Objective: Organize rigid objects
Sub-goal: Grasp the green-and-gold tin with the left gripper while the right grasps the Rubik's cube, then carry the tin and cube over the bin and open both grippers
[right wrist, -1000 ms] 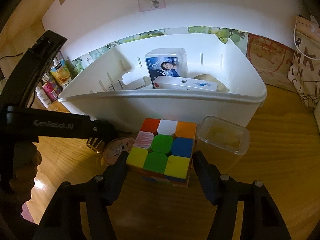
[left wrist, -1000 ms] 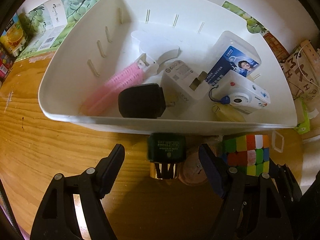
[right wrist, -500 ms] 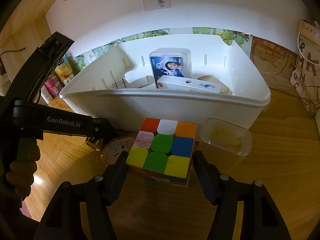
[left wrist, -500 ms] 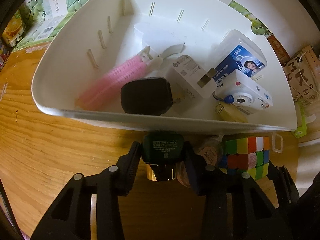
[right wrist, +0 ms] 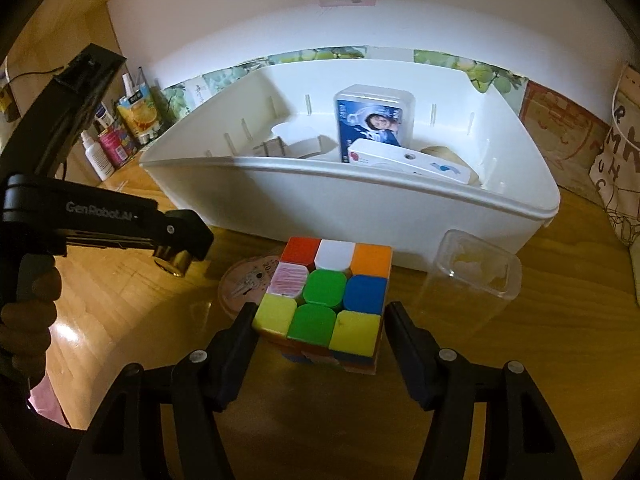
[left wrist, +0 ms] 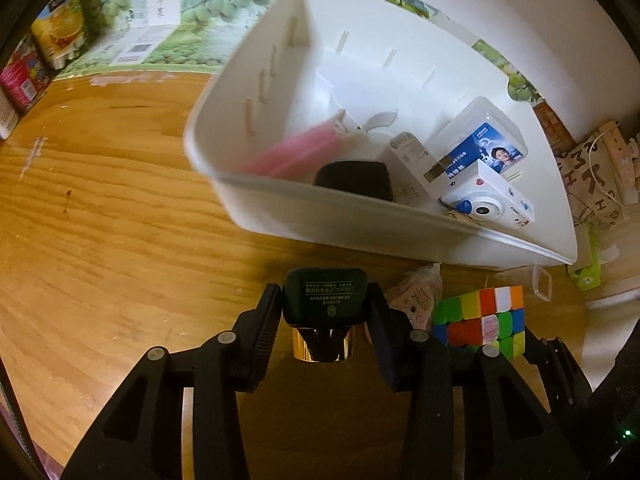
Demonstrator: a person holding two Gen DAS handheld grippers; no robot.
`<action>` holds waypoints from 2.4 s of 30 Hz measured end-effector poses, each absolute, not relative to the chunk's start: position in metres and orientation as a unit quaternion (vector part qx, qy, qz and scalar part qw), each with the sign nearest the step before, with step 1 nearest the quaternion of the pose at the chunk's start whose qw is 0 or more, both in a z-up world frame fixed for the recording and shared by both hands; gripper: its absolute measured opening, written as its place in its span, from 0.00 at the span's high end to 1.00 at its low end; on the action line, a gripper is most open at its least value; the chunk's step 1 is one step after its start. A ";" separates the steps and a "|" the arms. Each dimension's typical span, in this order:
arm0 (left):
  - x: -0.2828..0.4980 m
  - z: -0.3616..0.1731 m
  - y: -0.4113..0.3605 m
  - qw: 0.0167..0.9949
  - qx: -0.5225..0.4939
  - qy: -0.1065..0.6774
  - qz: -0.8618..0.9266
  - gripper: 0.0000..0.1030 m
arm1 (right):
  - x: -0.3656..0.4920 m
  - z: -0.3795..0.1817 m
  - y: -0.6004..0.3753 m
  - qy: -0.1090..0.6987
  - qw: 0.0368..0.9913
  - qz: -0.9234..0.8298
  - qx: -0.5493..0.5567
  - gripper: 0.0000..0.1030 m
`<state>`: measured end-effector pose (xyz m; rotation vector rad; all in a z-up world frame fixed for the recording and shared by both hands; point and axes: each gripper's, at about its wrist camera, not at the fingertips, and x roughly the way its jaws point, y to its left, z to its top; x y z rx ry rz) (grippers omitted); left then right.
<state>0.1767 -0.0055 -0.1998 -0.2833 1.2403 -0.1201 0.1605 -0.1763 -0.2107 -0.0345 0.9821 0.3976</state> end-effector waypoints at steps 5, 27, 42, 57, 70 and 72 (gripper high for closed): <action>0.160 -0.187 0.007 0.810 -0.132 0.569 -0.048 0.55 | 0.148 -0.197 -0.163 0.451 0.867 0.210 -0.033 0.40; 0.112 -0.120 0.058 0.867 -0.075 0.491 -0.027 0.55 | 0.154 -0.111 -0.126 0.329 0.909 0.253 -0.045 0.44; 0.167 -0.075 0.044 0.896 -0.034 0.439 -0.061 0.55 | 0.210 -0.071 -0.141 0.238 0.948 0.206 -0.052 0.44; 0.222 -0.080 0.004 0.898 -0.009 0.428 -0.098 0.55 | 0.246 -0.085 -0.161 0.244 0.954 0.165 -0.052 0.44; 0.230 -0.079 -0.002 0.906 0.001 0.417 -0.074 0.26 | 0.252 -0.095 -0.185 0.264 0.953 0.149 -0.023 0.22; 0.227 -0.076 -0.002 0.908 0.001 0.414 -0.071 0.26 | 0.252 -0.094 -0.189 0.268 0.952 0.145 -0.016 0.22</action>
